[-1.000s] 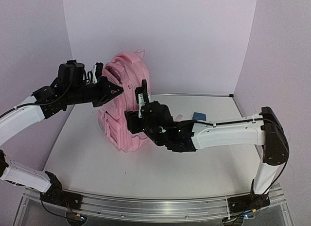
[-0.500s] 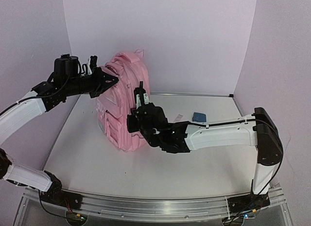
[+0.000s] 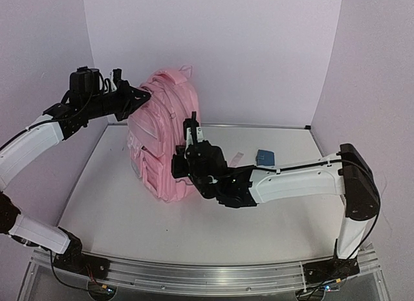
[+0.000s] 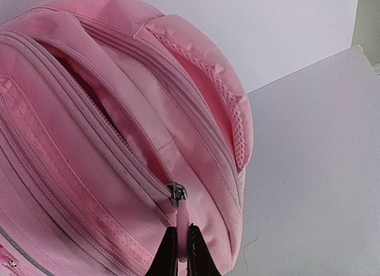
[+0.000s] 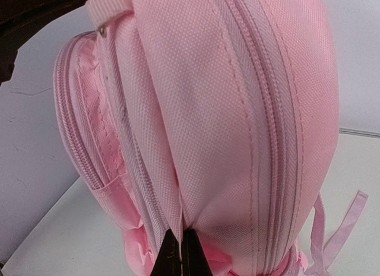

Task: Pack the student bag
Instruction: Zip the student bag at the center of the board.

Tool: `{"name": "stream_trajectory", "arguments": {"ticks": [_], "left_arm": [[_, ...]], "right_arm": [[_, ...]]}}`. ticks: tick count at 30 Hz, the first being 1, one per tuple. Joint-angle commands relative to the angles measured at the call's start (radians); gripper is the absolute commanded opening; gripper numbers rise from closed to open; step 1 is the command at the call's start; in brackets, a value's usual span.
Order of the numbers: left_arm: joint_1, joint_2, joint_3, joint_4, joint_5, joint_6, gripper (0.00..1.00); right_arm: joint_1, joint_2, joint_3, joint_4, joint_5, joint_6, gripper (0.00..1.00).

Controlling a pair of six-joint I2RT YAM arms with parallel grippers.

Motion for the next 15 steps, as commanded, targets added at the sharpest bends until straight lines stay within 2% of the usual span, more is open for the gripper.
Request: {"name": "stream_trajectory", "arguments": {"ticks": [1, 7, 15], "left_arm": [[0.076, -0.021, 0.089, 0.175, -0.061, -0.027, 0.0], [0.135, -0.008, 0.127, 0.137, -0.027, -0.012, 0.0], [0.304, 0.045, 0.095, 0.124, 0.111, -0.054, 0.0]], "right_arm": [[-0.003, -0.045, -0.045, -0.054, 0.02, 0.023, 0.0], [-0.003, -0.073, -0.069, -0.054, 0.032, 0.026, 0.0], [-0.003, -0.11, -0.104, -0.054, 0.042, 0.037, 0.0]]}}
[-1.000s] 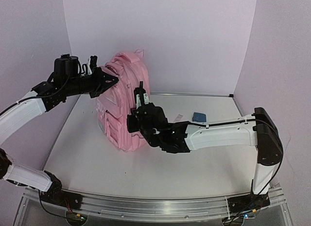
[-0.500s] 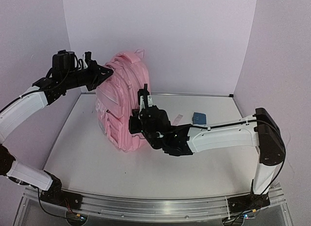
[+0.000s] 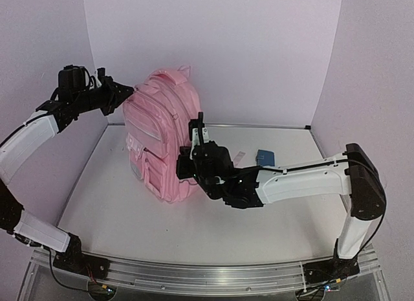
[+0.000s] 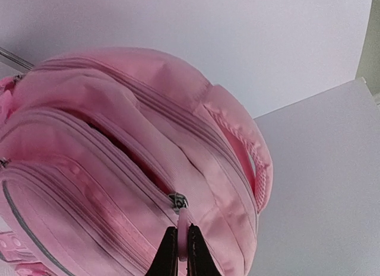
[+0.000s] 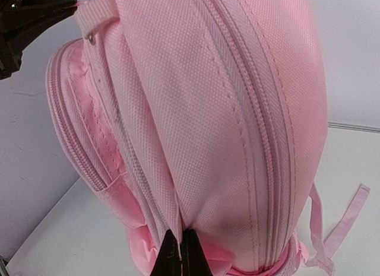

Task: Pack the student bag
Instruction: Zip the student bag at the center of the board.

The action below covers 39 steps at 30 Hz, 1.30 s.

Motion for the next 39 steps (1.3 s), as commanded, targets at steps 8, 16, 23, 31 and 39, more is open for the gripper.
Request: {"name": "stream_trajectory", "arguments": {"ticks": [8, 16, 23, 31, 39], "left_arm": [[0.225, 0.085, 0.049, 0.149, 0.093, -0.044, 0.0], [0.316, 0.132, -0.002, 0.138, 0.138, -0.02, 0.0], [0.349, 0.174, -0.078, 0.159, 0.194, -0.016, 0.0], [0.365, 0.194, -0.086, 0.125, 0.238, 0.026, 0.0], [0.385, 0.234, -0.128, 0.182, 0.346, 0.006, 0.0]], "right_arm": [[-0.002, -0.1, -0.067, -0.065, 0.06, 0.011, 0.0], [-0.002, -0.122, -0.077, -0.065, 0.067, 0.006, 0.0], [-0.002, -0.142, -0.086, -0.065, 0.053, 0.005, 0.0], [-0.002, -0.193, -0.07, -0.054, -0.057, -0.069, 0.0], [-0.001, -0.213, 0.004, -0.089, -0.22, -0.161, 0.23]]}}
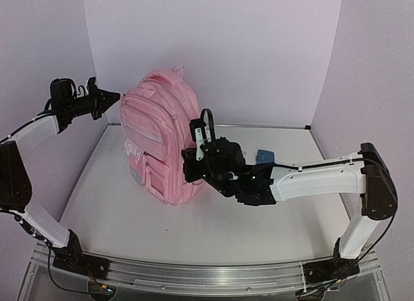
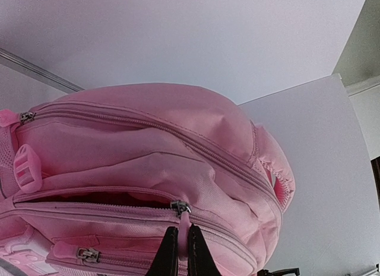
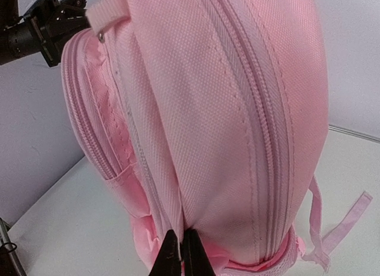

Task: Pack the student bag
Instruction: Zip the student bag at the center of the board.

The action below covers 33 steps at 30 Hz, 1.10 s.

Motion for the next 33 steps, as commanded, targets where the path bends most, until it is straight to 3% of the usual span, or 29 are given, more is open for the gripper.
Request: {"name": "stream_trajectory", "arguments": {"ticks": [1, 6, 13, 22, 24, 27, 30, 33], "left_arm": [[0.079, 0.066, -0.051, -0.067, -0.11, 0.022, 0.0], [0.079, 0.036, -0.037, -0.088, -0.054, 0.054, 0.0], [0.079, 0.004, -0.025, -0.136, -0.002, 0.086, 0.0], [0.079, -0.01, -0.016, -0.185, 0.027, 0.125, 0.0], [0.08, -0.008, -0.012, -0.188, 0.032, 0.126, 0.0], [0.078, -0.005, -0.005, -0.184, 0.027, 0.12, 0.0], [0.079, -0.001, -0.001, -0.175, -0.016, 0.101, 0.0], [0.081, 0.01, -0.001, -0.156, -0.075, 0.074, 0.0]], "right_arm": [[0.012, -0.111, 0.098, -0.039, -0.099, -0.09, 0.27], [0.012, -0.098, 0.219, -0.106, -0.188, -0.147, 0.52], [-0.016, 0.038, 0.43, -0.21, -0.157, -0.21, 0.7], [-0.088, 0.223, 0.628, -0.329, -0.139, -0.28, 0.73], [-0.091, 0.251, 0.651, -0.348, -0.118, -0.288, 0.64], [-0.093, 0.257, 0.65, -0.35, -0.067, -0.278, 0.25], [-0.093, 0.22, 0.612, -0.338, -0.012, -0.257, 0.0], [-0.093, 0.149, 0.523, -0.296, -0.002, -0.229, 0.0]]}}
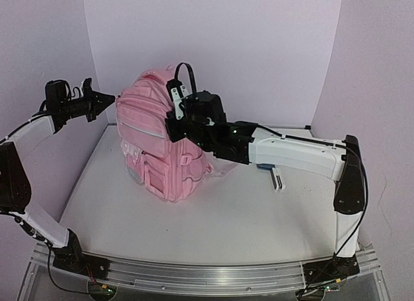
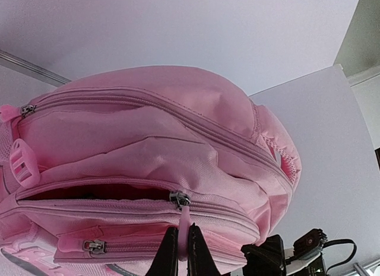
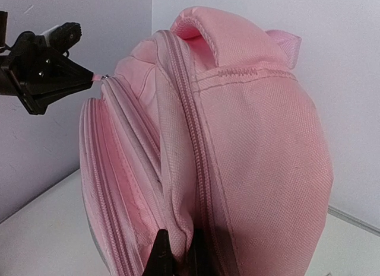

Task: Pack the student bag
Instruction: Zip the student bag at the center of the board.

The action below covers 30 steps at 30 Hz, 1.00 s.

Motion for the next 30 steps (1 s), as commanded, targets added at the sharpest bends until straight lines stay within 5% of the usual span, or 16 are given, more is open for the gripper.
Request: {"name": "stream_trajectory", "arguments": {"ticks": [1, 13, 30], "left_arm": [[0.025, 0.035, -0.004, -0.077, -0.164, -0.039, 0.0], [0.032, 0.134, -0.163, 0.126, -0.221, -0.167, 0.0], [0.032, 0.126, -0.293, 0.056, -0.294, -0.045, 0.0]], "right_arm": [[0.006, -0.127, -0.115, 0.014, 0.065, 0.052, 0.0], [0.006, -0.311, -0.319, 0.051, 0.074, 0.116, 0.0], [0.005, -0.335, -0.341, 0.072, 0.067, 0.134, 0.0]]}}
